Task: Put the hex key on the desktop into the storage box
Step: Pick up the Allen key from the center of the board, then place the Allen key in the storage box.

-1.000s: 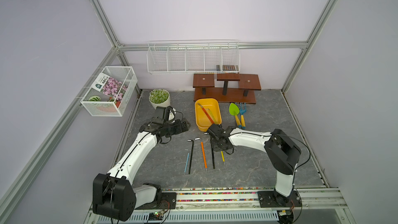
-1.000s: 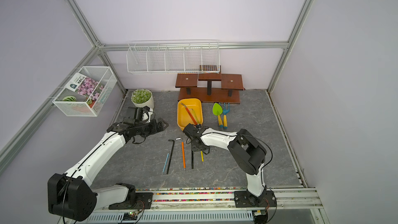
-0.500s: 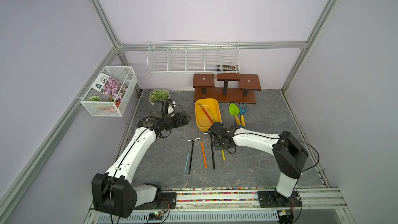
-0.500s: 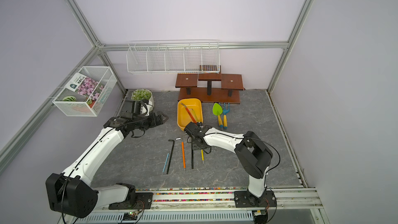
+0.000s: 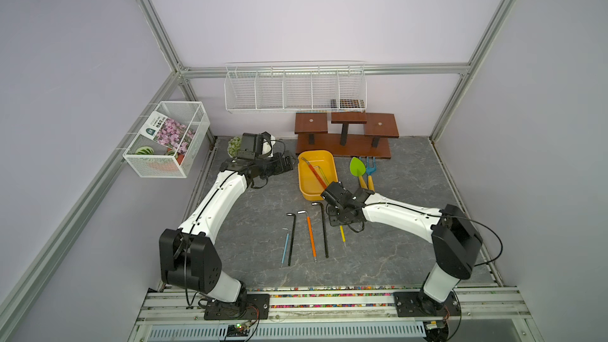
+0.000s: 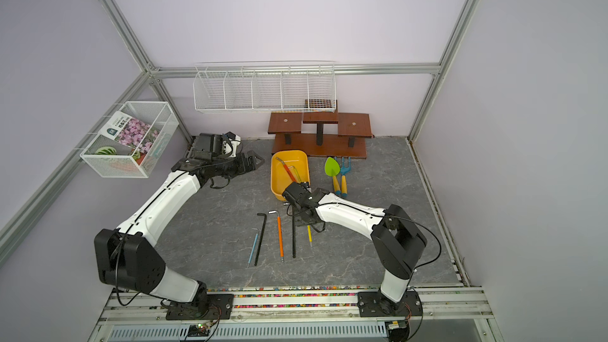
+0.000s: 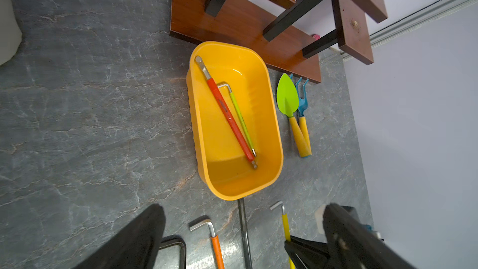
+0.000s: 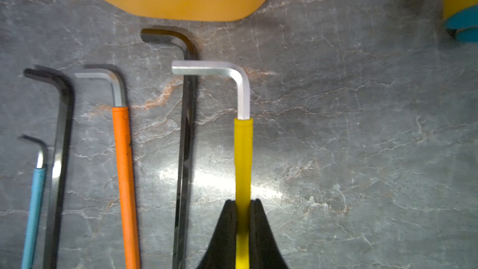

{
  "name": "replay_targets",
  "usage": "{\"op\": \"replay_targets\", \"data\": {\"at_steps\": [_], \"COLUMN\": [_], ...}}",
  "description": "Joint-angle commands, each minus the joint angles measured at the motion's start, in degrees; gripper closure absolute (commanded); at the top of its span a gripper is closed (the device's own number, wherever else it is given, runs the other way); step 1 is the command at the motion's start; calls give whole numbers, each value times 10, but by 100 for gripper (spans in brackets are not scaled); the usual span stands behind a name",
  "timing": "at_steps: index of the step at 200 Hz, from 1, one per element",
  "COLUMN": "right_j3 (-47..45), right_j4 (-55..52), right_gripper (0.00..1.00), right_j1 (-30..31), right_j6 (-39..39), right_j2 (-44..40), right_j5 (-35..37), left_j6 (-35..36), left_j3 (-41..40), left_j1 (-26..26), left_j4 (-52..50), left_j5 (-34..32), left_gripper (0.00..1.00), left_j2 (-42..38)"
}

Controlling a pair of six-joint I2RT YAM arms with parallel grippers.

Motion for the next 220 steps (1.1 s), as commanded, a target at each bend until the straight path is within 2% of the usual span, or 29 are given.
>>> {"op": "replay_targets", "data": {"at_steps": [1, 123, 220], "right_j3": [17, 120, 225], "right_j4": [-24, -75, -58], "right_gripper": [97, 98, 99], "right_j1": [2, 0, -56], "right_j6": [-13, -42, -84], "right_j2": [-21, 5, 47], "right_j5": [12, 32, -43], "left_j6": [6, 1, 0], "left_j3": [-4, -22, -22], "left_j1": [3, 14, 19], "left_j4": [23, 23, 24], "left_j5": [4, 9, 10], "left_gripper": [0, 0, 0], "left_j2": [15, 11, 8]}}
